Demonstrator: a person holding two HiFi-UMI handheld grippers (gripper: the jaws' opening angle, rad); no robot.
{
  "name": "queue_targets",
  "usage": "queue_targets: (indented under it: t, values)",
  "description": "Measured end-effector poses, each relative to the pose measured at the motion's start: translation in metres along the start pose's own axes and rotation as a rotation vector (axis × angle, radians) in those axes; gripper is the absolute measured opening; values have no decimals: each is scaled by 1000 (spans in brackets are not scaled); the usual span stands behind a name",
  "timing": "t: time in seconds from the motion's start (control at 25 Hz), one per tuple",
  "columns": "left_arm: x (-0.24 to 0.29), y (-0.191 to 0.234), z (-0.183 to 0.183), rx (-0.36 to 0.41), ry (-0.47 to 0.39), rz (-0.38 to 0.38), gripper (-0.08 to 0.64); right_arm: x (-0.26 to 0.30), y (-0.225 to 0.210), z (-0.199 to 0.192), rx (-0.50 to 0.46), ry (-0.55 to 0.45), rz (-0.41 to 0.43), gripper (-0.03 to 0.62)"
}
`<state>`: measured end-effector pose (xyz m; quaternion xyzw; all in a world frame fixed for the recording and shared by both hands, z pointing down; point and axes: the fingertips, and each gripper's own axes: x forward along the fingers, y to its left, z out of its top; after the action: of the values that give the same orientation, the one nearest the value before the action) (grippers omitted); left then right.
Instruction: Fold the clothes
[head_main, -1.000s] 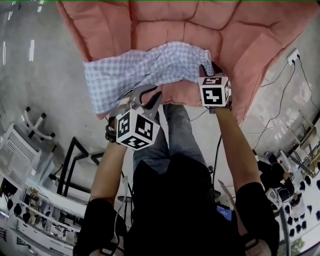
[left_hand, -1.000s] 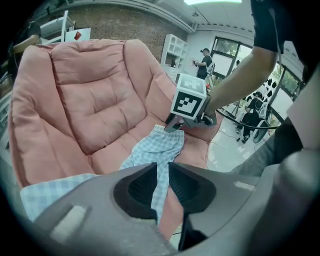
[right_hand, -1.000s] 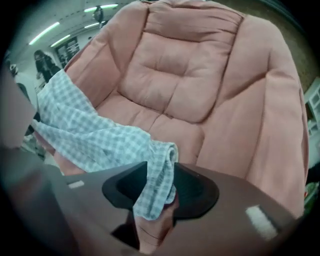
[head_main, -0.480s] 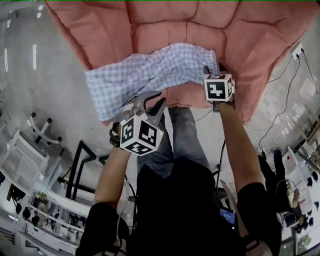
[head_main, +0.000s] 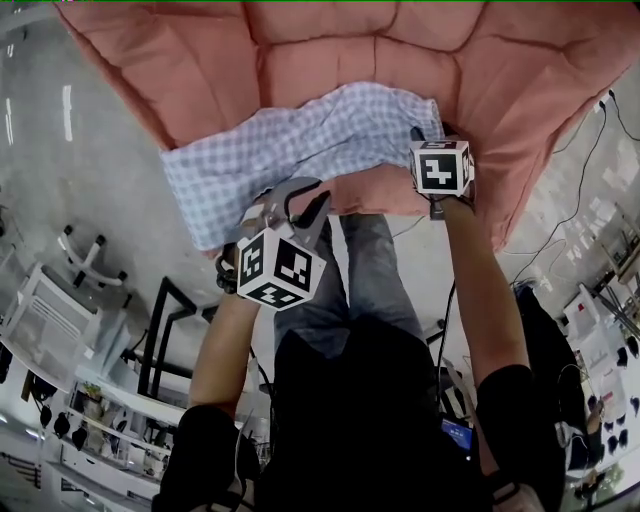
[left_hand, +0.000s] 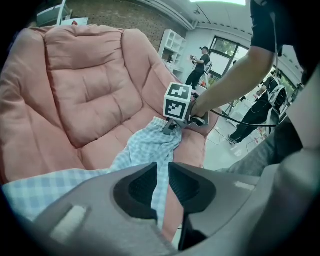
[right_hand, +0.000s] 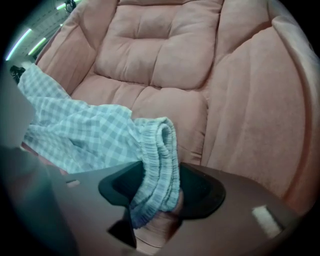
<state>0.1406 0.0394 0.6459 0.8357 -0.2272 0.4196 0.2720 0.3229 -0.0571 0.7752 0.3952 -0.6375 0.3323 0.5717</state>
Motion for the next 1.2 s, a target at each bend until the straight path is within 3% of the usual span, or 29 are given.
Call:
queue_targets:
  t: [0.24, 0.4, 0.8, 0.96, 1.2]
  values:
    - [3, 4, -1, -1, 1, 1, 83, -4, 4, -1, -79, -56, -53, 154]
    - [-1, 8, -4, 0, 2, 0, 83, -17, 25, -5, -108, -87, -41, 89]
    - [-17, 7, -11, 34, -7, -1, 83, -37, 34, -22, -23, -121, -17, 81]
    - [-28, 10, -17, 37, -21, -5, 83, -54, 35, -11, 23, -149, -7, 78]
    - [-48, 3, 0, 67, -41, -1, 83, -104, 7, 3, 11, -185, -25, 78]
